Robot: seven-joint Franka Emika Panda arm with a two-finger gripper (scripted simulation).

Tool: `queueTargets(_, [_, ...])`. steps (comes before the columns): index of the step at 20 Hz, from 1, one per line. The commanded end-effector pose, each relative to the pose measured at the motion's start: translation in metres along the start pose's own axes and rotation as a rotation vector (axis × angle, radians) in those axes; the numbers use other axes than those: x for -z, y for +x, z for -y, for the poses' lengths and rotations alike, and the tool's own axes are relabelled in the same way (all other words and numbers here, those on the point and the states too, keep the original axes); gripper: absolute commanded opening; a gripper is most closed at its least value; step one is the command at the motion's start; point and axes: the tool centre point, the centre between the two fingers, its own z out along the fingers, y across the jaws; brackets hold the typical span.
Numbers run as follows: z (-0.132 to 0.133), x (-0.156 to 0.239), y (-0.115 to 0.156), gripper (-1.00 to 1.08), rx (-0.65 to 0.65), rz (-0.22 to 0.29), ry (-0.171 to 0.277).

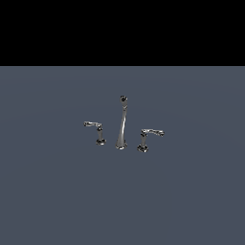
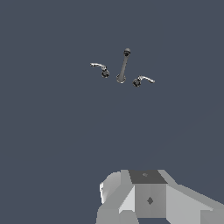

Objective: Turn on the faucet by rotating a designated handle.

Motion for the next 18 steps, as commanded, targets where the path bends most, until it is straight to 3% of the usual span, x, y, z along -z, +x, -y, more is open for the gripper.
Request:
queueTargets(1, [0.0000,0.0000,0.0000,-1.00,0.000,0.000,0.000])
queueTargets(10, [-0.0078,0.0039,0.0060,-1.00,-0.017,-0.021,0.046])
queueTargets(18, [-0.0073,0.0027,0.0097,-1.00,-0.029,-0.020,0.054])
